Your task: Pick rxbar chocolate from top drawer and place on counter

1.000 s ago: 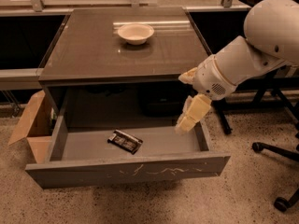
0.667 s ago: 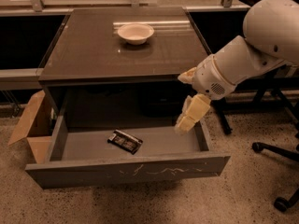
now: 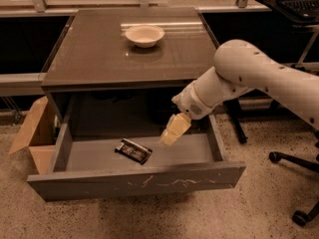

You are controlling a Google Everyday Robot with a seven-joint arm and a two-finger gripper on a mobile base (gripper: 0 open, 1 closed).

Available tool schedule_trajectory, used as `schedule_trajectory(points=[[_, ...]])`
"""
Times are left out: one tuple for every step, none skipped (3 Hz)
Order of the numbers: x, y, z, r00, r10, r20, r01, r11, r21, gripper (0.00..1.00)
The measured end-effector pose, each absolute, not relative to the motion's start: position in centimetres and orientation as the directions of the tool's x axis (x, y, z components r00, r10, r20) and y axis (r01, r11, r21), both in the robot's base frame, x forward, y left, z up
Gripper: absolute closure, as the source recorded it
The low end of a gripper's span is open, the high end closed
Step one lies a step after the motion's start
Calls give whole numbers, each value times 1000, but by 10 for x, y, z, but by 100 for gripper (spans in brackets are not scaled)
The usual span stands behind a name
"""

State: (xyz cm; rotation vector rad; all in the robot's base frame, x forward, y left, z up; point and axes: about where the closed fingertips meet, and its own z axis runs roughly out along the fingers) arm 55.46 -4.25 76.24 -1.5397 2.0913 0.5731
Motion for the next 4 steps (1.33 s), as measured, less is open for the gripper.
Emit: schedule_trajectory(points=[[572,-2,717,-242,-754,-610,-964,261,59,0],[581,26,697,-207,-746,-633,-969,244,30,0],[592,56,685,-161,-712,-683,-972,234,-15,0],[591,62,678,-158,-719,-677,-973,229,-17,0]])
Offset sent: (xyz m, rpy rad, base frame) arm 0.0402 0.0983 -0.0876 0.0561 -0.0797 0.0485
